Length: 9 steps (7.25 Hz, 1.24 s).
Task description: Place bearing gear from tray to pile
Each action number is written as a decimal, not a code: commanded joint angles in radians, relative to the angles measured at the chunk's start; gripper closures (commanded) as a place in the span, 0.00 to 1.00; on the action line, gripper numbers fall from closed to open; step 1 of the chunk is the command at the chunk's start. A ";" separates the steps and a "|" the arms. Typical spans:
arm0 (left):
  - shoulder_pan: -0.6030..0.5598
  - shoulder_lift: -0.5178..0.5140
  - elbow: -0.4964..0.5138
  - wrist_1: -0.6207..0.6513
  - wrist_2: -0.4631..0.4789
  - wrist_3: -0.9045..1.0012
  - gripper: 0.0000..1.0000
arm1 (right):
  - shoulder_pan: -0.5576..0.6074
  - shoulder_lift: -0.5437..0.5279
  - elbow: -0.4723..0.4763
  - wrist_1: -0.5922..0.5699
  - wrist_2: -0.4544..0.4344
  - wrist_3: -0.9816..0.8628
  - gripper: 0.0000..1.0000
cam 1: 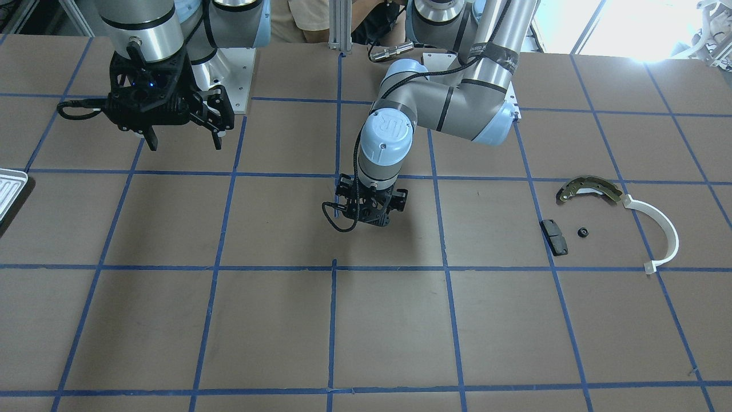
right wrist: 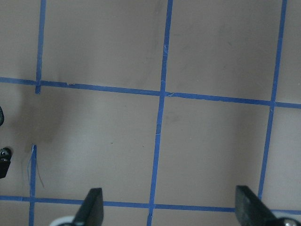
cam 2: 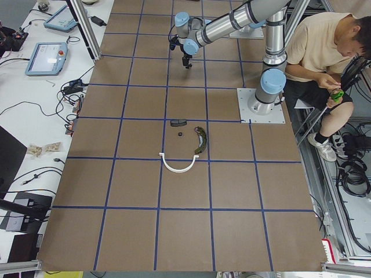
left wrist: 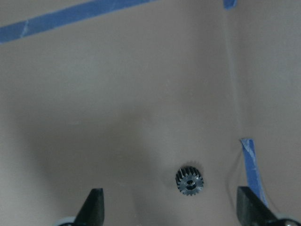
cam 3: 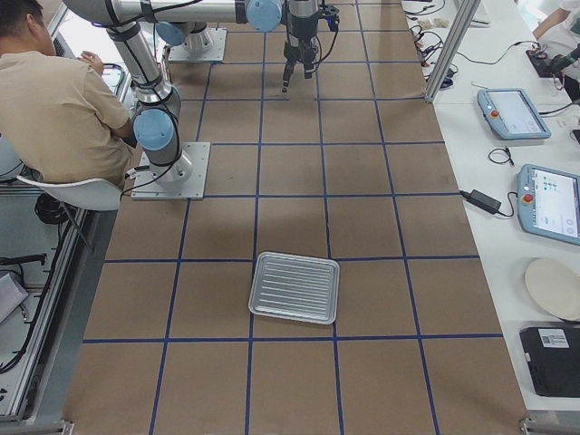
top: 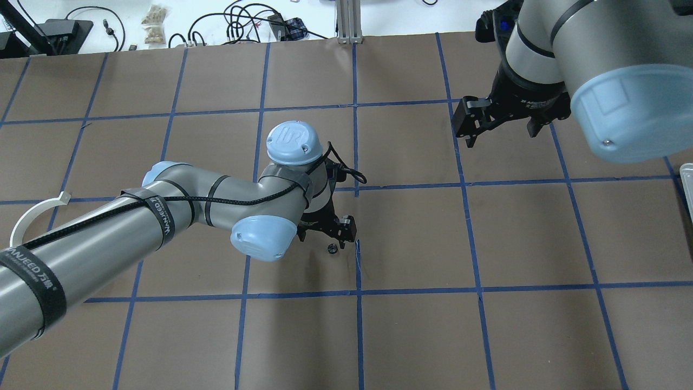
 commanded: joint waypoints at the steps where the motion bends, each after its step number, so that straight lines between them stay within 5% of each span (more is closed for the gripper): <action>1: -0.001 -0.007 -0.006 0.005 -0.037 -0.001 0.20 | -0.003 0.000 0.003 0.000 0.004 -0.007 0.00; 6: -0.010 -0.040 -0.003 0.034 -0.054 -0.033 0.30 | -0.002 0.000 0.018 -0.006 0.009 0.004 0.00; 7: -0.024 -0.044 -0.003 0.034 -0.051 -0.035 0.53 | -0.002 0.000 0.018 -0.006 0.009 0.002 0.00; 8: -0.026 -0.042 0.001 0.034 -0.051 -0.036 0.97 | -0.002 0.002 0.020 -0.006 0.010 0.001 0.00; 9: -0.027 -0.041 0.005 0.034 -0.049 -0.033 1.00 | -0.003 0.003 0.031 -0.008 0.009 0.001 0.00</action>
